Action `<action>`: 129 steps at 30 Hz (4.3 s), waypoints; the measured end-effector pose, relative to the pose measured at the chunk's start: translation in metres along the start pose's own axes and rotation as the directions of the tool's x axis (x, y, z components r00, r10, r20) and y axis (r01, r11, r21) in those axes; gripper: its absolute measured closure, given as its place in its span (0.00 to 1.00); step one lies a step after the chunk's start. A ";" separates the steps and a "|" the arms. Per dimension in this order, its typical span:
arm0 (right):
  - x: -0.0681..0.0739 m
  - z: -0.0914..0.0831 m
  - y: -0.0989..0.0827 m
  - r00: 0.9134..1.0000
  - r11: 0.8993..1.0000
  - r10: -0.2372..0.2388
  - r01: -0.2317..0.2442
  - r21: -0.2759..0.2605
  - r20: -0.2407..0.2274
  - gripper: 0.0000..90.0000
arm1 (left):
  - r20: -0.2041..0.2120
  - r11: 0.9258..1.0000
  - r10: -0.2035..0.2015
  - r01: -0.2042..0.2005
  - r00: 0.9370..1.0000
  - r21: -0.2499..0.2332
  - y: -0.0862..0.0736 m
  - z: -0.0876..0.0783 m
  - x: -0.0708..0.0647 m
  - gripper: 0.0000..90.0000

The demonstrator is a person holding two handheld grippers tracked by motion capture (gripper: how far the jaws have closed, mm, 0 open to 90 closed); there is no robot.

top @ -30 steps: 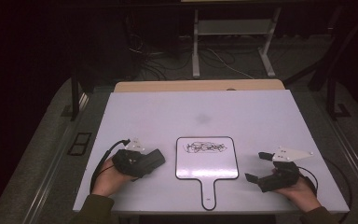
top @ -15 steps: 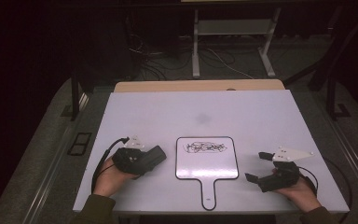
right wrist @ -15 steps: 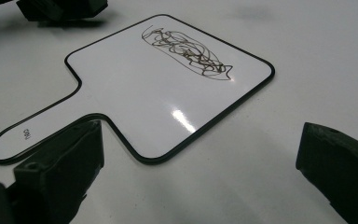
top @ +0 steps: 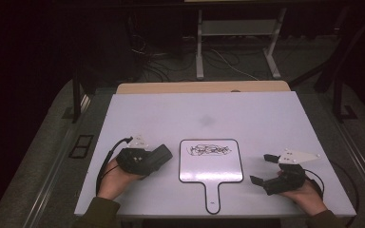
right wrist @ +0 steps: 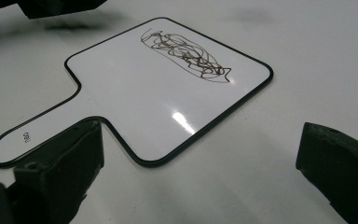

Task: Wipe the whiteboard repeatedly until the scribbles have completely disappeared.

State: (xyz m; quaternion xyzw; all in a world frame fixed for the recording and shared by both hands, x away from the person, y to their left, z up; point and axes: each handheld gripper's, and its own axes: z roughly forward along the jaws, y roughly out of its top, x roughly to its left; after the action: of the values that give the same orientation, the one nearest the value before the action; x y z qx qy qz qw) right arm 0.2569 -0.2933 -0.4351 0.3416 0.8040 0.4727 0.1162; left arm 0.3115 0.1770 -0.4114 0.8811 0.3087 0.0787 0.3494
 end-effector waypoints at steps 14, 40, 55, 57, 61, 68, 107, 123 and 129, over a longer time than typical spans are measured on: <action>0.000 0.000 0.000 1.000 1.000 0.004 -0.004 -0.004 0.000 0.00 | 0.031 0.999 0.001 0.000 1.000 -0.049 0.017 0.003 -0.005 0.43; -0.001 -0.001 0.000 1.000 1.000 0.010 -0.010 -0.010 0.003 0.00 | 0.031 0.999 0.022 -0.021 0.999 -0.028 0.057 0.025 -0.009 0.43; -0.001 -0.002 0.000 1.000 1.000 0.013 -0.013 -0.012 0.000 0.00 | 0.042 0.999 0.050 -0.050 0.998 -0.004 0.085 0.053 -0.015 0.43; -0.001 -0.002 -0.001 1.000 1.000 0.011 -0.011 -0.011 0.000 0.00 | 0.046 0.998 0.055 -0.055 0.997 0.002 0.089 0.056 -0.016 0.43; -0.001 -0.002 0.000 1.000 1.000 0.013 -0.013 -0.012 0.000 0.00 | 0.049 0.998 0.067 -0.067 0.997 0.006 0.097 0.063 -0.019 0.43; -0.001 -0.003 -0.001 1.000 1.000 0.015 -0.015 -0.015 0.002 0.00 | 0.048 0.997 0.075 -0.076 0.996 0.013 0.109 0.077 -0.023 0.43; -0.001 -0.002 -0.001 1.000 1.000 0.010 -0.010 -0.008 -0.002 0.00 | -0.044 0.985 0.116 -0.110 0.992 0.131 0.098 0.114 -0.012 0.43; -0.001 -0.002 -0.001 1.000 1.000 0.009 -0.009 -0.007 -0.002 0.00 | -0.009 0.982 0.147 -0.145 0.989 0.124 0.101 0.119 -0.027 0.43; -0.002 -0.002 -0.002 1.000 1.000 0.009 -0.009 -0.008 -0.002 0.00 | 0.017 0.979 0.161 -0.161 0.987 0.123 0.102 0.121 -0.033 0.43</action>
State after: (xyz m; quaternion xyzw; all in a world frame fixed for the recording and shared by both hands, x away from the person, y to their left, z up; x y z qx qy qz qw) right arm 0.2564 -0.2963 -0.4356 0.3445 0.8006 0.4767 0.1147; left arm 0.3782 0.0308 -0.4311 0.9234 0.2395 0.0846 0.2877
